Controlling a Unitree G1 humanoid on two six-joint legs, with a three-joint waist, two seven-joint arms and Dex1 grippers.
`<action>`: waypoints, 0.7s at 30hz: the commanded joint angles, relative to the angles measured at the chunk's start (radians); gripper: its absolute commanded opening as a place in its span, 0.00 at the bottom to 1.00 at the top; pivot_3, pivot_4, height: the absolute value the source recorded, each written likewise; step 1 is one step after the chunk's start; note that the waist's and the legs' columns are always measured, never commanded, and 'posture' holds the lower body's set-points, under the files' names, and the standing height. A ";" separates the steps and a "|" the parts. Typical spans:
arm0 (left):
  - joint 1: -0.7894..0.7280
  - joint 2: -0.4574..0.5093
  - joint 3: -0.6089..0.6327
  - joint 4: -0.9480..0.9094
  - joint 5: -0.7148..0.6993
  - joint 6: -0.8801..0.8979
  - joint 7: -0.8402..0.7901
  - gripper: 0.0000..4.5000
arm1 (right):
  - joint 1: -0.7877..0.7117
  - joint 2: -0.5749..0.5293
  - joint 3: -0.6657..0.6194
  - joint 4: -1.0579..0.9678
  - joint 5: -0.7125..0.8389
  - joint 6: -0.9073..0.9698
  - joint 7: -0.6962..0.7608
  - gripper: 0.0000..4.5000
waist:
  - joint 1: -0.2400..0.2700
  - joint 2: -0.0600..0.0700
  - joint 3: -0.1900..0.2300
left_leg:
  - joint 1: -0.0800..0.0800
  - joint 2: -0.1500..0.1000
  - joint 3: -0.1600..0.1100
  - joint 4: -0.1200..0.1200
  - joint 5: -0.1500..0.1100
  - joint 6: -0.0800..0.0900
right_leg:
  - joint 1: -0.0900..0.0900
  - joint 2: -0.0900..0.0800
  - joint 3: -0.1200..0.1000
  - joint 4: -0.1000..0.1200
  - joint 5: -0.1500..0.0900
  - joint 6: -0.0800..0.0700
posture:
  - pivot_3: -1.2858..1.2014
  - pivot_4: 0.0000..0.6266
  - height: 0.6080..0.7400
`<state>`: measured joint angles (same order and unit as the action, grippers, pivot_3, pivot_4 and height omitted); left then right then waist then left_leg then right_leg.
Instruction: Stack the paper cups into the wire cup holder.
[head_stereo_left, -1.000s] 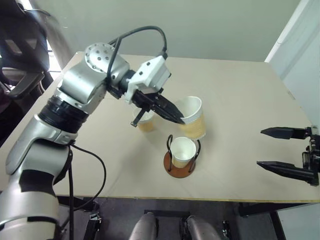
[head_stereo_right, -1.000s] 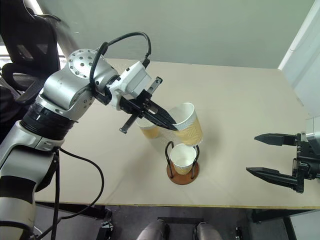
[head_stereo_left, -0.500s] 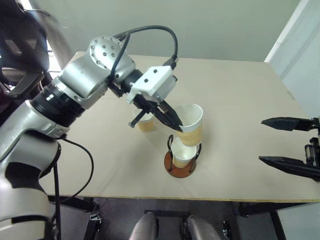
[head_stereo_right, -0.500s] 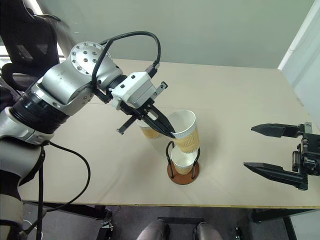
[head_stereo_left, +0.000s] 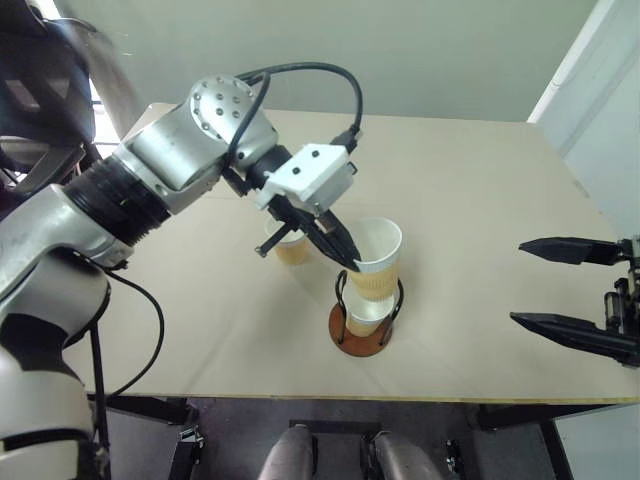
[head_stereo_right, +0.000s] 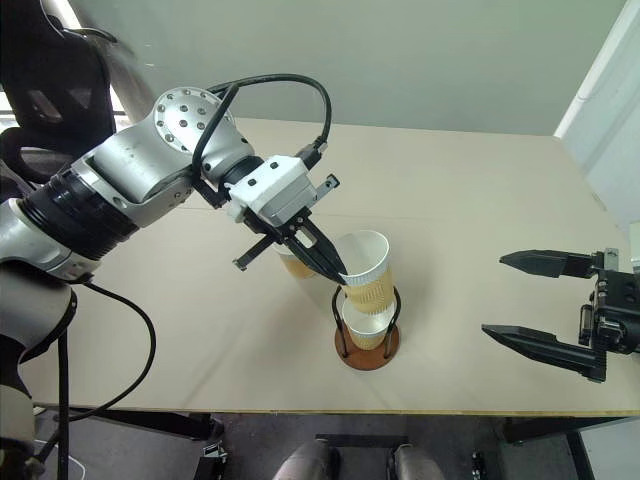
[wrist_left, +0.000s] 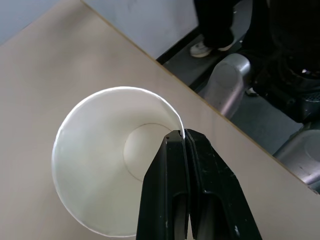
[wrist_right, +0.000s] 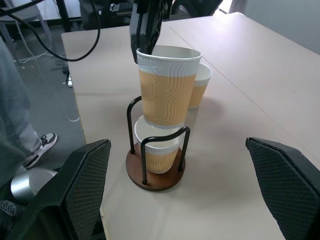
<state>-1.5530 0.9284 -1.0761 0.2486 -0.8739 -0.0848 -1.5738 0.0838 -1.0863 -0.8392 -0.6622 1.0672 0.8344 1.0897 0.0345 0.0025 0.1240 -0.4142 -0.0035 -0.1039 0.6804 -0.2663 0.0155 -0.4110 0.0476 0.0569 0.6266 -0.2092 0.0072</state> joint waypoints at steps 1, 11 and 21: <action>-0.037 0.015 -0.017 -0.015 -0.025 -0.031 -0.041 0.00 | 0.000 0.001 -0.040 -0.016 0.016 -0.013 -0.012 0.99 | -0.001 0.000 0.000 | 0.000 0.000 0.001 0.001 -0.001 0.001 | 0.000 0.000 0.001 0.000 0.000 0.001 | 0.52 0.24 1.00; -0.040 -0.014 -0.073 0.002 -0.026 -0.073 -0.041 0.00 | 0.019 0.003 -0.057 -0.041 0.030 -0.008 -0.033 0.99 | 0.000 0.001 0.000 | 0.000 0.000 0.003 0.003 -0.002 0.004 | 0.000 -0.001 0.003 0.000 0.001 0.002 | 0.52 0.24 1.00; -0.044 -0.039 -0.103 0.039 -0.004 -0.110 -0.041 0.00 | 0.057 0.012 -0.088 -0.067 0.039 -0.003 -0.056 0.99 | 0.000 0.001 0.000 | 0.000 0.000 0.004 0.003 -0.003 0.005 | 0.000 -0.001 0.004 0.000 0.001 0.002 | 0.52 0.24 1.00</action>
<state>-1.5650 0.8843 -1.1879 0.2869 -0.8706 -0.1757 -1.5742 0.1439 -1.0727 -0.8763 -0.7146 1.0867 0.8356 1.0436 0.0347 0.0034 0.1243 -0.4142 -0.0034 -0.0993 0.6836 -0.2692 0.0200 -0.4114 0.0470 0.0607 0.6266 -0.2079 0.0092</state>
